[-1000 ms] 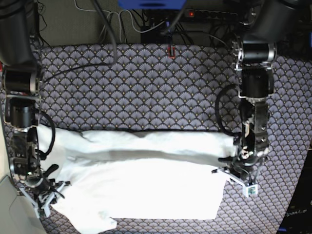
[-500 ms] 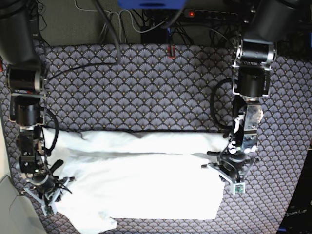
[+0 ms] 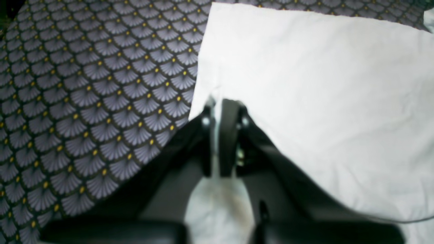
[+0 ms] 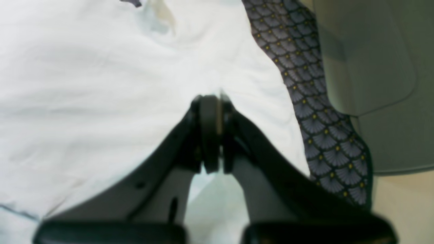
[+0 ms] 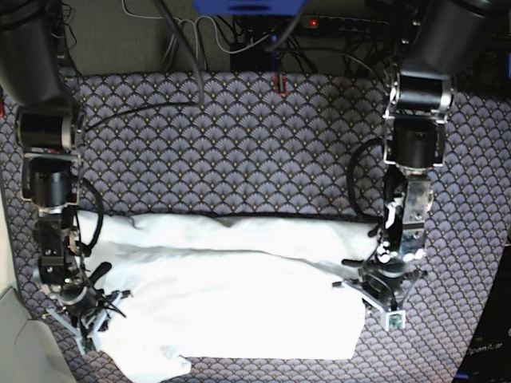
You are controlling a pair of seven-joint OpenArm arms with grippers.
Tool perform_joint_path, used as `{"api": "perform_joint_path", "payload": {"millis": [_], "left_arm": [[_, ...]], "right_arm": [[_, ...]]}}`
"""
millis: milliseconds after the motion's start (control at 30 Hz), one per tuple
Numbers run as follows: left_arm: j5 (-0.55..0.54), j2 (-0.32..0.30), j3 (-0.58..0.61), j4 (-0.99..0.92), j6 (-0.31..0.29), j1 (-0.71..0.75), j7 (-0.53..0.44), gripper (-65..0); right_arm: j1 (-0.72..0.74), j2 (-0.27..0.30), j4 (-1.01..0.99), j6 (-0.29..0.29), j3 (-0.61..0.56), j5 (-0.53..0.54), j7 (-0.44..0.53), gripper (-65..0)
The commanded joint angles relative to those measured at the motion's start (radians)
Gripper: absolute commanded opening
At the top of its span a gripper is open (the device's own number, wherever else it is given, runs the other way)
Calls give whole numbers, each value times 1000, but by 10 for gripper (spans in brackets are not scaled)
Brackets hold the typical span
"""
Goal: Fold the T-shirt properly
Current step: 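Lower the folded edge onto the shirt and open both grippers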
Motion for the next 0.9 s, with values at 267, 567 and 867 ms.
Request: {"api": "perform_joint_path", "payload": {"millis": [267,567,867], "left_arm": [[0,-9,-3,18,-1,-38,-18,-517],[-5,-9,-3,30,-1,-25,-18,-399],[-8,-26,-61,200,1,186,-18,-399]], "right_arm": [[39,30,18,-9,3,4,-6,-528],[39,50,19,-9,6,4,-25,-299],[-73,116,94,-2,86,9,-68,-295]]}}
